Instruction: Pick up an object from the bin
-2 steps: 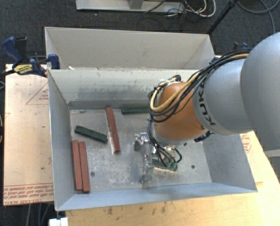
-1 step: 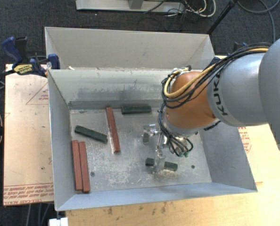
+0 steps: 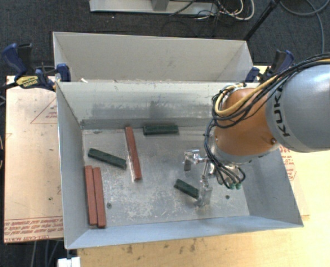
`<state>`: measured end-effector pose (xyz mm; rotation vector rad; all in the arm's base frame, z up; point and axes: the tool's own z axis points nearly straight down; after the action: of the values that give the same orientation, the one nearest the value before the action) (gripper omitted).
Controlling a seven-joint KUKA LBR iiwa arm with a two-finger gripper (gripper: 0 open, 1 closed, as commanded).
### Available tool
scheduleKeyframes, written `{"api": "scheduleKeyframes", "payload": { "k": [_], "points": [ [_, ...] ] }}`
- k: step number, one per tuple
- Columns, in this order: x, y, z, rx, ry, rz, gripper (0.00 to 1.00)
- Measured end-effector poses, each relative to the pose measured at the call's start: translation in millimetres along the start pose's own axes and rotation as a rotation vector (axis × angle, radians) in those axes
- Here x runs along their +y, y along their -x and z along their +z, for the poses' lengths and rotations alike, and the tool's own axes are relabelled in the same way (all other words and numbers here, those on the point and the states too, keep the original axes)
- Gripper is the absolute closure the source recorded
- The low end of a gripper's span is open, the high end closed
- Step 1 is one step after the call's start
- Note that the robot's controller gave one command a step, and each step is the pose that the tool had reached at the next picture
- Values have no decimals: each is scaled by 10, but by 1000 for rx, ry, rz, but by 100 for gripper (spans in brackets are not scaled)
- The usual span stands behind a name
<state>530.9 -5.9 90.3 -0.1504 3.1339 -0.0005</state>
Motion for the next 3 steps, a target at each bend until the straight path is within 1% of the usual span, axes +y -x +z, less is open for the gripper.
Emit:
{"api": "scheduleKeyframes", "payload": {
  "k": [1,2,3],
  "points": [
    [95,-261,204,5,2,135,100],
    [94,-262,206,5,2,135,100],
    [50,-166,-976,2,1,81,100]
  ]
}}
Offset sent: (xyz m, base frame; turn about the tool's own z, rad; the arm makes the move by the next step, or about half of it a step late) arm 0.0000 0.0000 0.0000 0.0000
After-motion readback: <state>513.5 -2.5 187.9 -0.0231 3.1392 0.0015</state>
